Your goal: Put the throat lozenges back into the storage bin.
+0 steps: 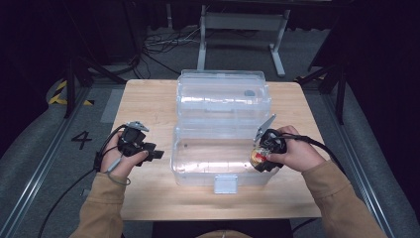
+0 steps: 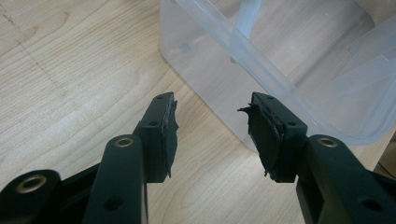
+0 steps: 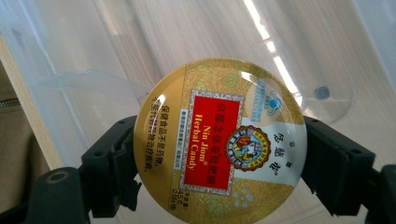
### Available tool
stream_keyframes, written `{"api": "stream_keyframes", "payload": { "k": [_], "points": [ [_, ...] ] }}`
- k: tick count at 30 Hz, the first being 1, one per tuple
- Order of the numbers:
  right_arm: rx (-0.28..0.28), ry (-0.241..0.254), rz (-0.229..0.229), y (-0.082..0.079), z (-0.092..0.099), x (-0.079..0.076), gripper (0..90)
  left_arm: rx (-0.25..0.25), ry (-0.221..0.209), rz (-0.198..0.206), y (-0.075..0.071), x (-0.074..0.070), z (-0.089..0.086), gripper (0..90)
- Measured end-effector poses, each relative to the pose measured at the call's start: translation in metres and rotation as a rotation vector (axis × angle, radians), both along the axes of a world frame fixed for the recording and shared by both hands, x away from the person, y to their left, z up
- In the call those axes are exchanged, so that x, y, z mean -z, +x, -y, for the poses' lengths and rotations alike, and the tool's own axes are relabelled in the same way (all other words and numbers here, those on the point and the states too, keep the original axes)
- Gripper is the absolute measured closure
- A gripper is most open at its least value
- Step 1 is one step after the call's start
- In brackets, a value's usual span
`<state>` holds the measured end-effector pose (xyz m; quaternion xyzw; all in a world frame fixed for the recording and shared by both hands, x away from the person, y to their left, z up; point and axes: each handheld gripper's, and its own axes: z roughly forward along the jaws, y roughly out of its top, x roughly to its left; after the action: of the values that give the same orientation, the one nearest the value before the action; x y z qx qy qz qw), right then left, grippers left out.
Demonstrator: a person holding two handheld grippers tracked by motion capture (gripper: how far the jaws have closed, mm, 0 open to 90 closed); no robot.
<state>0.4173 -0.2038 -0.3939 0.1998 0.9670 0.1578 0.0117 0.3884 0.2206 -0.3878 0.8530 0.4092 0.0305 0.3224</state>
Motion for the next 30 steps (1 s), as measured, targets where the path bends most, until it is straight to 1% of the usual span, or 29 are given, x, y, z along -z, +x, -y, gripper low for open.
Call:
{"api": "stream_keyframes", "payload": {
  "k": [11,13,15,18,19,22,30],
  "points": [
    [0.013,-0.027,-0.007,0.001,-0.003,0.007,20.1,-0.001,0.000,0.002,0.000,0.000,-0.001,52.1],
    [0.024,-0.026,-0.004,0.000,-0.004,0.008,20.1,0.000,0.000,0.001,0.000,0.000,0.000,52.1],
    [0.035,-0.034,-0.011,-0.001,-0.005,0.009,20.1,0.002,0.000,0.002,0.000,0.000,-0.001,52.2],
    [0.044,-0.033,-0.014,-0.001,-0.005,0.010,20.1,0.001,0.000,0.001,0.000,0.000,-0.001,52.1],
    [0.055,-0.028,-0.021,-0.001,-0.006,0.011,20.1,-0.001,0.000,0.000,0.000,0.000,-0.001,52.1],
    [0.063,-0.035,-0.024,-0.002,-0.007,0.012,20.1,-0.003,0.000,-0.001,0.000,0.000,-0.001,52.1],
    [0.108,-0.027,-0.020,-0.004,-0.008,0.015,20.1,-0.004,-0.001,0.000,0.000,0.000,-0.002,52.1]
  ]
}}
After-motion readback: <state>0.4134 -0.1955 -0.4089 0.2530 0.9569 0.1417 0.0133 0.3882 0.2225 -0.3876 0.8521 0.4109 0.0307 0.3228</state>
